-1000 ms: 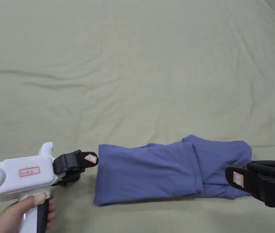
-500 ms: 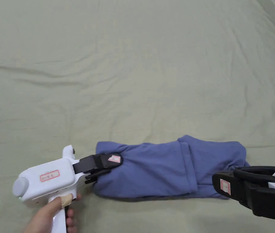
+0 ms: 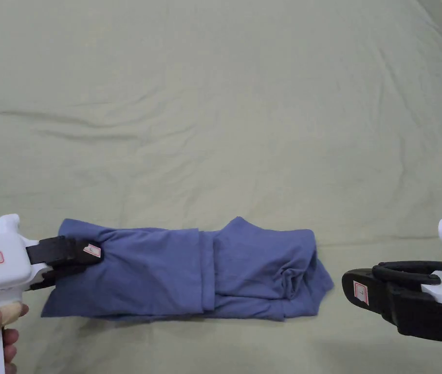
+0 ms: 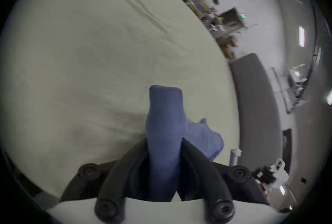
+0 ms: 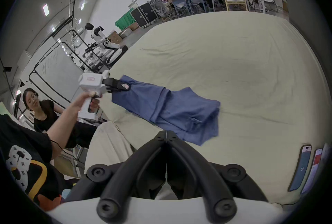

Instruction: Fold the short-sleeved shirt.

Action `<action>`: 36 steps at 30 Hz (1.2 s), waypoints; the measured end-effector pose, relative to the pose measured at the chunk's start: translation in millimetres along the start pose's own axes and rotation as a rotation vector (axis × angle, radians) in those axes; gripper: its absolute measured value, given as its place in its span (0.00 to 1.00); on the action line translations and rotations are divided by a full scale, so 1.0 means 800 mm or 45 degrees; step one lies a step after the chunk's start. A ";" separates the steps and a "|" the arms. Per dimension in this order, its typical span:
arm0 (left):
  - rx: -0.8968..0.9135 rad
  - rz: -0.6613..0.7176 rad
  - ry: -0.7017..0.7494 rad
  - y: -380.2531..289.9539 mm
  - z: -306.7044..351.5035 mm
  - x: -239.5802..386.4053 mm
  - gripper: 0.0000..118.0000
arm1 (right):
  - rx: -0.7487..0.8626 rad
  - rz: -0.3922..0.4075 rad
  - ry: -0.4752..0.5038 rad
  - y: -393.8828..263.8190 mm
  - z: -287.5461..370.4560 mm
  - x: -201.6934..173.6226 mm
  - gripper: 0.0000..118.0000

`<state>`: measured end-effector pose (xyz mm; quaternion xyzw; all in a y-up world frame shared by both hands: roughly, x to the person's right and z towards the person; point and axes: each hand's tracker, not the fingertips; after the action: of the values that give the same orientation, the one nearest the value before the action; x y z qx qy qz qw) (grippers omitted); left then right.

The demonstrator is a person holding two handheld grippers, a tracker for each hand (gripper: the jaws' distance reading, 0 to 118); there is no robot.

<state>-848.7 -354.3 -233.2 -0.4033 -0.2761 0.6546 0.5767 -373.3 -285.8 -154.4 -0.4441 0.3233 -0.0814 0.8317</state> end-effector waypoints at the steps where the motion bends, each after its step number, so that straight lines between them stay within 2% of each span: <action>1: 0.251 -0.577 1.013 0.017 0.026 -0.012 0.09 | -0.008 -0.003 -0.016 0.000 -0.003 0.000 0.02; 5: 0.232 -0.626 0.971 -0.038 -0.056 0.006 0.09 | -0.038 -0.059 -0.028 -0.004 -0.010 0.009 0.02; 8: 0.122 -0.728 1.006 -0.070 -0.136 -0.001 0.09 | -0.041 -0.093 -0.046 -0.009 -0.006 0.017 0.02; 12: -0.036 -0.797 1.073 -0.097 -0.236 -0.041 0.09 | -0.031 -0.149 -0.064 -0.016 0.004 0.030 0.02; 14: -0.111 -0.757 1.070 -0.107 -0.276 -0.071 0.09 | -0.027 -0.162 -0.074 -0.019 0.008 0.035 0.02; 16: -0.138 -0.797 1.114 -0.109 -0.302 -0.102 0.13 | -0.028 -0.162 -0.095 -0.021 0.011 0.038 0.02; 17: -0.083 -0.865 1.112 -0.112 -0.301 -0.105 0.20 | -0.028 -0.159 -0.106 -0.022 0.011 0.040 0.02; 18: -0.034 -0.887 1.019 -0.114 -0.298 -0.100 0.37 | -0.028 -0.162 -0.111 -0.023 0.012 0.042 0.02; 19: -0.037 -0.866 0.922 -0.114 -0.295 -0.094 0.64 | -0.028 -0.170 -0.108 -0.025 0.012 0.044 0.02; 20: -0.097 -0.771 0.776 -0.115 -0.292 -0.087 0.93 | -0.027 -0.182 -0.098 -0.026 0.012 0.046 0.02; 21: -0.130 -0.746 0.718 -0.115 -0.289 -0.082 1.00 | -0.026 -0.195 -0.083 -0.028 0.011 0.048 0.02; 23: -0.169 -0.716 0.672 -0.117 -0.273 -0.064 1.00 | -0.028 -0.209 -0.064 -0.030 0.008 0.049 0.02; 24: -0.176 -0.735 0.665 -0.114 -0.260 -0.050 0.98 | -0.028 -0.208 -0.066 -0.030 0.007 0.047 0.02; 25: -0.134 -0.776 0.623 -0.114 -0.240 -0.042 0.84 | -0.026 -0.206 -0.067 -0.030 0.007 0.047 0.02; 26: -0.045 -0.818 0.609 -0.112 -0.219 -0.034 0.28 | -0.019 -0.204 -0.067 -0.031 0.009 0.046 0.02; 27: 0.032 -0.841 0.667 -0.109 -0.203 -0.025 0.00 | -0.005 -0.202 -0.059 -0.032 0.011 0.047 0.02; 29: 0.147 -0.893 0.862 -0.105 -0.177 -0.015 0.00 | 0.013 -0.198 -0.042 -0.033 0.016 0.048 0.02; 30: 0.136 -0.930 0.895 -0.100 -0.170 -0.015 0.00 | 0.020 -0.195 -0.043 -0.033 0.018 0.049 0.02; 34: -0.017 -1.011 0.957 -0.113 -0.199 -0.032 0.00 | 0.038 -0.197 -0.072 -0.033 0.026 0.054 0.02; 36: -0.128 -1.082 1.003 -0.133 -0.242 -0.058 0.00 | 0.050 -0.219 -0.090 -0.034 0.033 0.059 0.02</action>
<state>-627.6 -400.4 -236.7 -0.4970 -0.2091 0.1523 0.8283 -316.8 -303.8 -144.1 -0.4563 0.2527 -0.1430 0.8411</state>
